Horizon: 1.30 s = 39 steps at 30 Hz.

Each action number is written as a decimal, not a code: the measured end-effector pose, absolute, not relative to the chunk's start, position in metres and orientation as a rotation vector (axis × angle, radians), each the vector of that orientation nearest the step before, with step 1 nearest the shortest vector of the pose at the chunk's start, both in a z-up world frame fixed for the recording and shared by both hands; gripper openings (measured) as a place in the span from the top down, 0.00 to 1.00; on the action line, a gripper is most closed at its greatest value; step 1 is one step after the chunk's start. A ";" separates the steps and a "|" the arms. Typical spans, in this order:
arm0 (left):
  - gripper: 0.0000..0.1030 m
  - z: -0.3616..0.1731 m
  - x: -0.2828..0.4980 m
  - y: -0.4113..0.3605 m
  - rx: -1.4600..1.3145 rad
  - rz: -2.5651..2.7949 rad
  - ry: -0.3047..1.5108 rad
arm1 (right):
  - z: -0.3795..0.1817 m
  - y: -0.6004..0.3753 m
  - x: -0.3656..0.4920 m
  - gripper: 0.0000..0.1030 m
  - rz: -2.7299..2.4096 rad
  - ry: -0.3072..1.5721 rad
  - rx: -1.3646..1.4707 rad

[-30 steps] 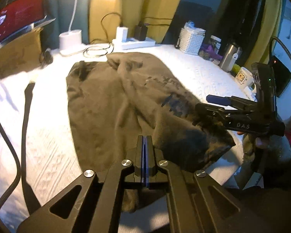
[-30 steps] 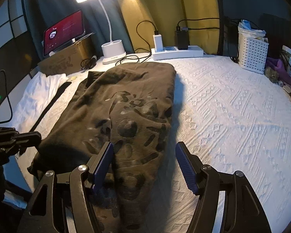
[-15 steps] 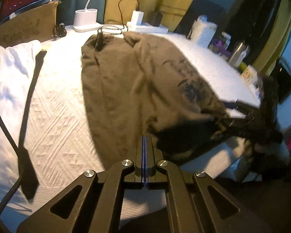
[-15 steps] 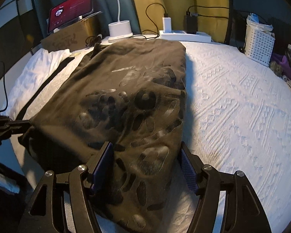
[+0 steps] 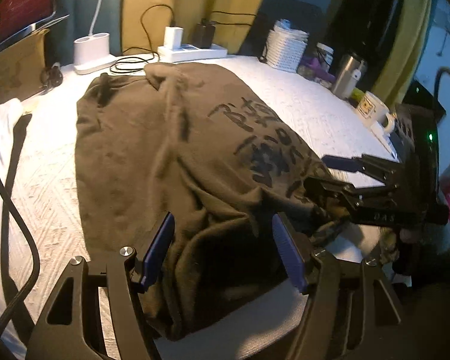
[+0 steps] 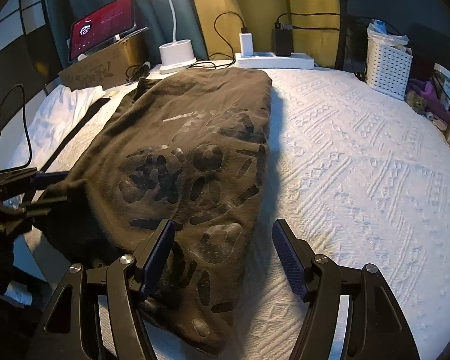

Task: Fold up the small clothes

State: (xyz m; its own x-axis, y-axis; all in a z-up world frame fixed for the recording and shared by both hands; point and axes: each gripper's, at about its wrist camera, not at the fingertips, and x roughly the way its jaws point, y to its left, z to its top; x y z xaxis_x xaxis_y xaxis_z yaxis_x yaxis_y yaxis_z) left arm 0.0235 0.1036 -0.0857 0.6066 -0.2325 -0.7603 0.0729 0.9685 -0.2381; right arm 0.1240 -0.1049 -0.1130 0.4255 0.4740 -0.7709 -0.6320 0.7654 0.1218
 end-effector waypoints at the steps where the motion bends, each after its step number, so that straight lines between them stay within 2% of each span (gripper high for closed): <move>1: 0.35 -0.087 0.023 0.102 -0.183 -0.176 0.910 | -0.113 -0.105 0.123 0.32 0.705 0.889 -0.198; 5: 0.37 -0.095 0.021 0.097 -0.136 -0.159 0.936 | -0.121 -0.103 0.120 0.33 0.743 0.897 -0.200; 6: 0.57 -0.096 0.019 0.096 -0.124 -0.151 0.928 | -0.123 -0.102 0.119 0.33 0.747 0.900 -0.205; 7: 0.89 -0.097 0.019 0.096 -0.108 -0.135 0.933 | -0.123 -0.102 0.117 0.33 0.745 0.887 -0.213; 9: 0.95 -0.098 0.016 0.097 -0.110 -0.133 0.945 | -0.123 -0.101 0.113 0.33 0.751 0.884 -0.220; 14: 0.96 -0.086 -0.007 0.087 -0.089 -0.138 0.932 | -0.123 -0.096 0.105 0.35 0.755 0.883 -0.255; 19: 0.96 -0.104 -0.018 0.090 -0.125 -0.113 0.990 | -0.123 -0.097 0.094 0.35 0.760 0.880 -0.278; 28: 0.96 -0.099 -0.022 0.098 -0.156 -0.105 0.999 | -0.123 -0.103 0.085 0.35 0.773 0.888 -0.284; 30: 0.96 -0.096 -0.022 0.101 -0.161 -0.090 0.995 | -0.122 -0.105 0.081 0.40 0.788 0.890 -0.258; 31: 0.96 -0.091 -0.022 0.103 -0.167 -0.083 0.985 | -0.121 -0.108 0.080 0.50 0.797 0.895 -0.235; 32: 0.96 -0.086 -0.022 0.105 -0.170 -0.077 0.974 | -0.120 -0.110 0.080 0.55 0.796 0.901 -0.220; 35: 0.96 -0.077 -0.024 0.109 -0.171 -0.073 0.951 | -0.118 -0.110 0.079 0.55 0.797 0.906 -0.211; 39: 0.96 -0.098 -0.026 0.115 -0.191 -0.056 1.007 | -0.121 -0.103 0.072 0.53 0.776 0.888 -0.277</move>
State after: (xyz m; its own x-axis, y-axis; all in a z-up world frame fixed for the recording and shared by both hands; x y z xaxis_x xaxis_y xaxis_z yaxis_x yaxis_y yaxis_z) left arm -0.0255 0.1150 -0.0981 0.5341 -0.1348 -0.8346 -0.0411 0.9819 -0.1849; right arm 0.0723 -0.1031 -0.1211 0.3857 0.4905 -0.7814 -0.7081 0.7003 0.0900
